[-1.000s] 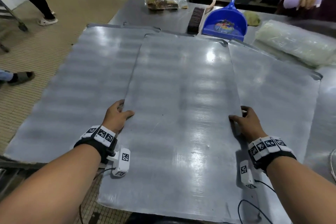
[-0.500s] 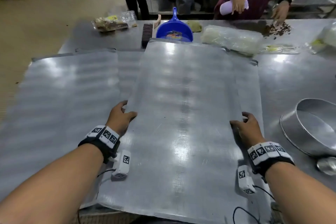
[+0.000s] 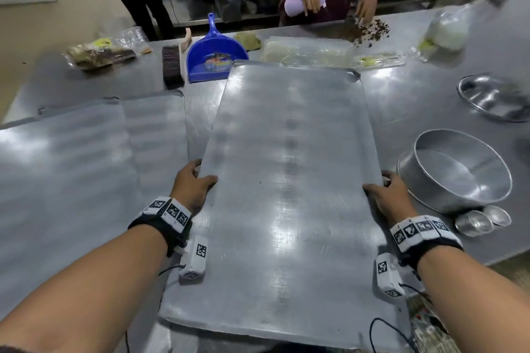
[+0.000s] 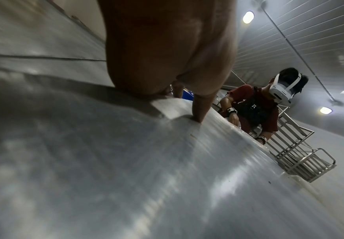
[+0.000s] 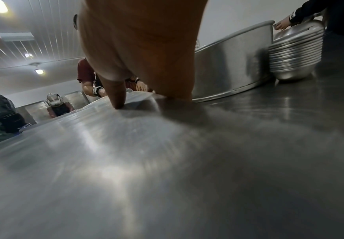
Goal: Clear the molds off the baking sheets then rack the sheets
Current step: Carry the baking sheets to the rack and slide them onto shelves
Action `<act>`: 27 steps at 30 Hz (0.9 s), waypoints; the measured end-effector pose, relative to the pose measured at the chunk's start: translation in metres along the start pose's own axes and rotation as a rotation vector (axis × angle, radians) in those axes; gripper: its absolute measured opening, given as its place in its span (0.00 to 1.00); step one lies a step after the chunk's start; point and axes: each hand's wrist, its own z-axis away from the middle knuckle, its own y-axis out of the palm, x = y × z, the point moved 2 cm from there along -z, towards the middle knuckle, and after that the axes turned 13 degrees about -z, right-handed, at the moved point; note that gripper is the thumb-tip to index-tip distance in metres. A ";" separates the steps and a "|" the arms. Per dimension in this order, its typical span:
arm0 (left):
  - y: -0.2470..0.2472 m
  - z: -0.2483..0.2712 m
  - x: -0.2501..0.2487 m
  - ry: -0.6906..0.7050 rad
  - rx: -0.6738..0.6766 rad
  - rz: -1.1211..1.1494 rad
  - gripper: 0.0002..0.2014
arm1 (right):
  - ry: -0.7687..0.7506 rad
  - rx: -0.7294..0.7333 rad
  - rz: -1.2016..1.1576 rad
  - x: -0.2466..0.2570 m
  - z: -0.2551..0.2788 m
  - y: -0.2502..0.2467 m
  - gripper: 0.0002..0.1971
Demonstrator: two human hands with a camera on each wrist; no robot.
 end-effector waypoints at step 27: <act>0.007 -0.009 -0.008 -0.041 0.080 -0.561 0.19 | -0.031 -0.010 0.434 -0.012 -0.016 -0.003 0.11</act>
